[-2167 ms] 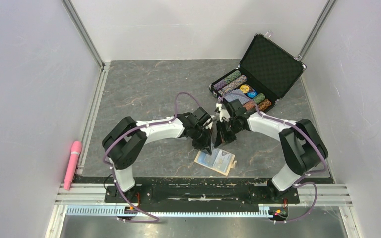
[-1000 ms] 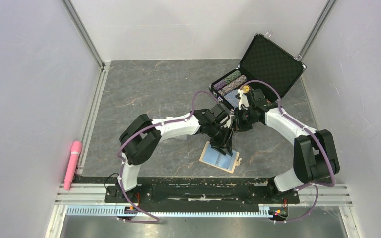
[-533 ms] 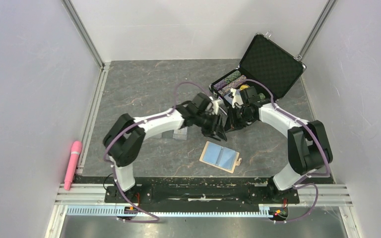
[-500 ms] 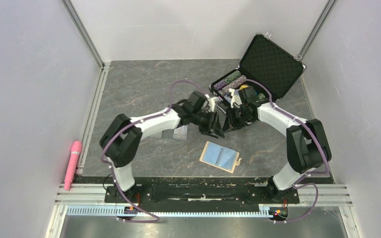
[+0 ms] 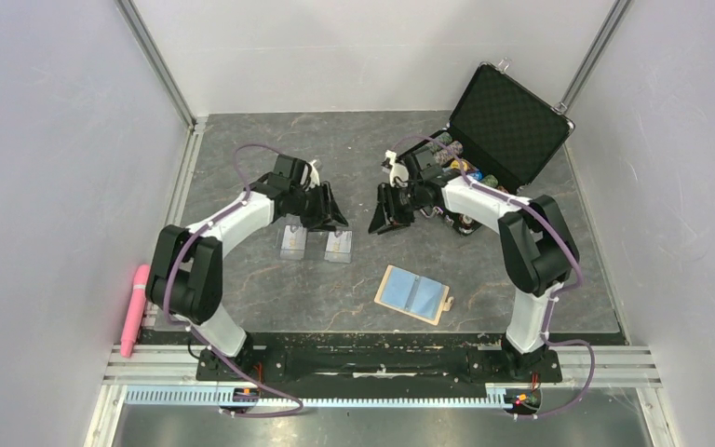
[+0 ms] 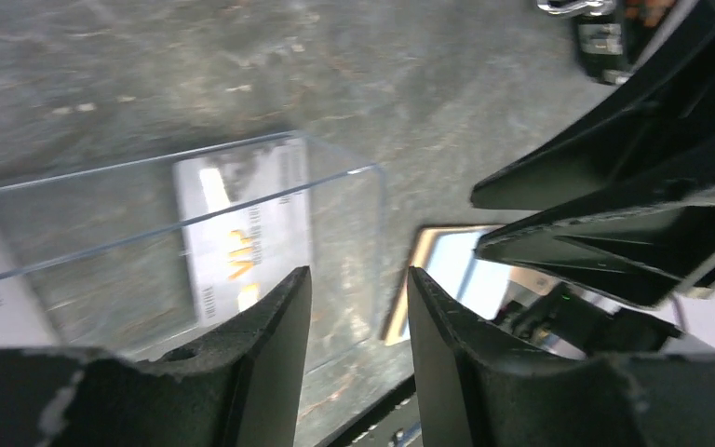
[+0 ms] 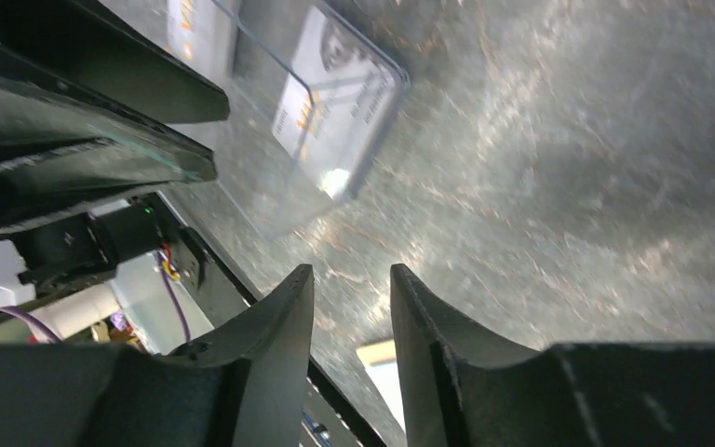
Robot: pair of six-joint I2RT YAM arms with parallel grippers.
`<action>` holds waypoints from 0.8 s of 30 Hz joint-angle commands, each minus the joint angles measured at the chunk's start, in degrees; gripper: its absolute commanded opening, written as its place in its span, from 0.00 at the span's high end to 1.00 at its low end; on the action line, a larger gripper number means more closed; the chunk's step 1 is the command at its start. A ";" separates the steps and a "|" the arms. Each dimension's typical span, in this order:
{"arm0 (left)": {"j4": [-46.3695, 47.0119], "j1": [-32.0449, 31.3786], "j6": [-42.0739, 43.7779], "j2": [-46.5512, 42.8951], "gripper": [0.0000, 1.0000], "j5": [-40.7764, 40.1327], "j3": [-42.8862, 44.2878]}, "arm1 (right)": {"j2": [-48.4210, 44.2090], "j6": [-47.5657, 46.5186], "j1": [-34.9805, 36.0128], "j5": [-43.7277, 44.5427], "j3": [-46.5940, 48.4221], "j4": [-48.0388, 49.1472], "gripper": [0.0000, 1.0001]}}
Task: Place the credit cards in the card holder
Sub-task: Pick up the credit card from the storage box.
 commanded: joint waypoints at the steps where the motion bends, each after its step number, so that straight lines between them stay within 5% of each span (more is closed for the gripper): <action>1: -13.85 0.12 10.91 0.49 0.51 -9.94 6.11 | 3.59 5.22 1.05 -4.08 6.70 5.33 0.61; 11: -18.00 0.04 13.54 9.13 0.53 -15.57 8.97 | 10.59 6.05 2.71 -4.53 14.07 2.06 0.62; 17: -16.25 -0.34 13.66 13.08 0.54 -10.77 9.01 | 13.28 6.29 3.94 -5.29 14.37 1.16 0.60; 24: -16.61 -3.75 13.82 15.00 0.79 -8.60 11.58 | 14.32 6.50 5.26 -4.88 13.80 1.23 0.61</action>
